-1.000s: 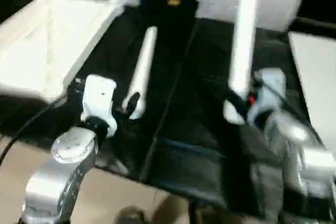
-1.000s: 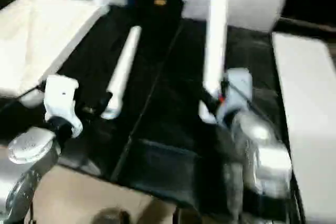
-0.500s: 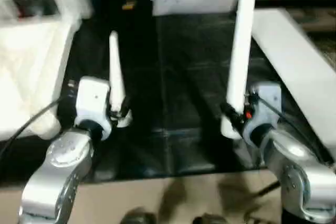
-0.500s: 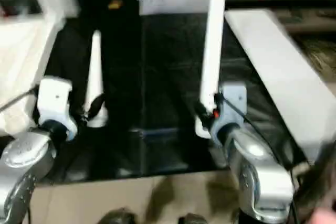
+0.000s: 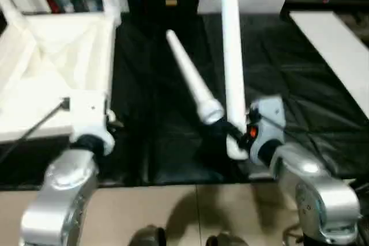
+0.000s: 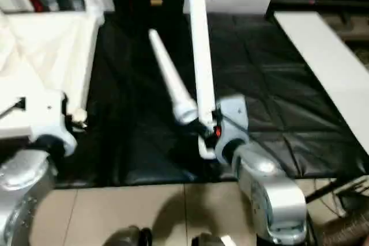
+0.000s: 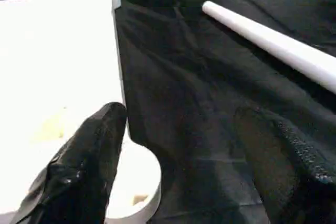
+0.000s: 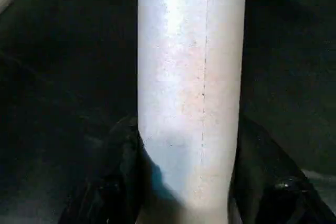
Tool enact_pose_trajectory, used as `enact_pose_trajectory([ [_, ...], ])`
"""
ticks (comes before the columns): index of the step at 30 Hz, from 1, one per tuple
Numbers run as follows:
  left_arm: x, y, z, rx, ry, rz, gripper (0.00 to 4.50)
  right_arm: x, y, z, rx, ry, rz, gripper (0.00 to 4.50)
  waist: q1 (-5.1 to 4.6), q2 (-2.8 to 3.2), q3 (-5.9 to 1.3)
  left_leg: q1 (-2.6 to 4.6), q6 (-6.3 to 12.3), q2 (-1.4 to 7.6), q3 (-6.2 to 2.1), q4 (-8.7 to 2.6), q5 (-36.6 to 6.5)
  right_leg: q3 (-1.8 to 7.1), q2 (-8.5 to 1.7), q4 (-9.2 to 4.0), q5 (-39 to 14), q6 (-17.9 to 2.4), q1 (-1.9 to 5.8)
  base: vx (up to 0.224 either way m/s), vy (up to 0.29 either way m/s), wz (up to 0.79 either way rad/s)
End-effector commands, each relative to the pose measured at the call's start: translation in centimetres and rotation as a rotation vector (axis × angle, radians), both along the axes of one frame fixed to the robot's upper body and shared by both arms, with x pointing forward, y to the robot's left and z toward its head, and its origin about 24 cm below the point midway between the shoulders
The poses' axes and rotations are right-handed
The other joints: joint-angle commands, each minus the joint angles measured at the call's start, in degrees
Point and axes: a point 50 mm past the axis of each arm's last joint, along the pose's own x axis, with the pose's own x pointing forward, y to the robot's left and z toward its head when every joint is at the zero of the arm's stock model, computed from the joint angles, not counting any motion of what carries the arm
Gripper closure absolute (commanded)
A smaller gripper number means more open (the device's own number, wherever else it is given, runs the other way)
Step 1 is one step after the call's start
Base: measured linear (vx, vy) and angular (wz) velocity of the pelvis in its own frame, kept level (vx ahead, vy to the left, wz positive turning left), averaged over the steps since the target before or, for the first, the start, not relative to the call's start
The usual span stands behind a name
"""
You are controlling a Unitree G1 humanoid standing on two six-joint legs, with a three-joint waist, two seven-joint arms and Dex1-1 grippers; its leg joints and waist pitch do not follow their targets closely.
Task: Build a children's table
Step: Move to table
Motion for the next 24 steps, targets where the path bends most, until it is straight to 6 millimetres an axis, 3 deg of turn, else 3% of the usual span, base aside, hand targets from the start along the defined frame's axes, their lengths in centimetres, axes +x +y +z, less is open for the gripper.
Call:
enact_pose_trajectory([
  [1,0.0,-0.5,0.1,-0.002,-0.002,-0.021,0.89,0.9,-1.5,0.8,-0.03,-0.035,-0.055,2.61,-0.82,0.48,-2.19,2.2,-12.28,8.09,-5.2,-7.22,-31.6,3.79,-6.5,-4.63,-15.1,-5.6,0.34,-0.049,0.071,-0.04],
  [5,0.1,-1.4,0.2,-0.005,0.005,-0.102,0.89,3.4,-4.6,2.7,-0.09,-0.051,-0.134,2.61,-1.0,0.43,-2.49,1.74,-11.56,8.06,-4.95,-7.15,-27.4,3.76,-6.84,-4.89,-13.7,-5.4,0.8,-0.022,0.03,-0.04],
  [7,0.1,-1.8,0.2,-0.005,0.006,-0.138,0.89,3.9,-5.7,2.8,-0.121,-0.005,-0.148,2.61,-0.9,0.27,-2.48,2.13,-10.54,7.99,-4.32,-6.73,-25.3,4.06,-6.96,-5.19,-13.0,-5.9,0.36,0.0,0.0,0.0],
  [11,-1.0,-3.4,0.3,-0.012,0.042,-0.365,0.89,4.3,-9.5,1.3,-0.358,0.192,-0.091,2.61,-0.41,-0.11,-2.86,1.76,-5.58,8.12,-3.4,-5.85,-16.9,4.24,-7.33,-5.28,-9.8,-9.4,1.14,0.0,0.0,0.0],
  [12,-1.0,-3.4,0.2,-0.012,0.044,-0.375,0.89,4.3,-9.7,1.2,-0.368,0.198,-0.087,2.61,-0.24,-0.1,-3.08,1.61,-4.92,8.25,-3.53,-5.73,-15.5,4.05,-7.49,-5.05,-8.4,-10.1,1.47,0.0,0.0,0.0],
  [13,-1.1,-3.5,0.2,-0.011,0.048,-0.389,0.89,4.3,-9.9,1.1,-0.386,0.206,-0.081,2.61,-0.03,-0.2,-3.28,1.27,-3.47,8.28,-3.19,-5.59,-12.3,3.99,-7.45,-4.82,-4.4,-11.7,1.74,0.05,-0.027,-0.03],
  [15,-1.6,-3.9,0.2,0.007,0.054,-0.471,0.89,4.6,-10.6,0.6,-0.383,0.27,-0.054,2.61,0.09,-0.2,-3.91,0.94,1.24,8.25,-2.79,-4.91,-3.1,3.51,-7.32,-3.79,7.5,-15.0,2.51,0.054,-0.032,-0.03],
  [16,-1.8,-4.1,0.2,0.016,0.061,-0.502,0.89,4.7,-10.7,0.5,-0.387,0.285,-0.028,2.61,-0.07,-0.35,-3.87,0.74,3.3,8.33,-2.67,-4.69,-1.2,3.34,-7.23,-3.51,9.9,-16.3,2.68,0.0,0.0,0.0],
  [17,-2.0,-4.1,0.1,0.024,0.071,-0.526,0.89,4.8,-10.8,0.3,-0.406,0.328,-0.007,2.61,-0.06,-0.7,-3.84,0.91,4.71,8.38,-2.25,-4.56,-1.4,3.34,-7.25,-3.75,9.5,-17.1,2.64,0.0,0.0,0.0],
  [18,-2.2,-4.1,0.1,0.031,0.078,-0.539,0.89,4.8,-10.7,0.2,-0.41,0.36,0.019,2.61,-0.06,-0.7,-3.84,0.91,4.71,8.38,-2.25,-4.56,-1.4,3.34,-7.25,-3.75,9.5,-17.1,2.64,0.0,0.0,0.0],
  [19,-2.2,-4.1,0.1,0.035,0.081,-0.543,0.89,4.8,-10.6,0.1,-0.412,0.38,0.033,2.61,-0.08,-0.64,-3.69,0.86,5.53,8.42,-2.24,-4.5,-2.3,3.27,-7.31,-3.77,7.3,-18.0,2.86,0.0,0.0,0.0],
  [20,-2.2,-4.0,0.1,0.037,0.081,-0.537,0.89,4.8,-10.1,0.1,-0.388,0.397,0.05,2.61,0.1,-0.54,-3.4,1.22,5.58,8.79,-2.01,-4.53,-4.3,3.37,-7.17,-4.25,2.8,-18.3,2.53,0.0,0.0,0.0],
  [23,-2.3,-3.7,0.1,0.044,0.084,-0.528,0.89,5.1,-8.6,0.4,-0.299,0.416,0.119,2.61,0.09,-0.47,-3.16,1.47,3.75,9.17,-1.97,-4.88,-8.3,3.31,-6.87,-4.47,-3.2,-17.8,2.28,0.0,0.0,0.0],
  [24,-2.3,-3.7,0.1,0.045,0.086,-0.529,0.89,5.1,-8.1,0.6,-0.276,0.426,0.14,2.61,-0.03,-1.03,-3.09,1.52,3.46,9.24,-1.81,-5.04,-8.9,3.27,-6.8,-4.62,-4.4,-17.6,2.24,0.0,0.0,0.0],
])
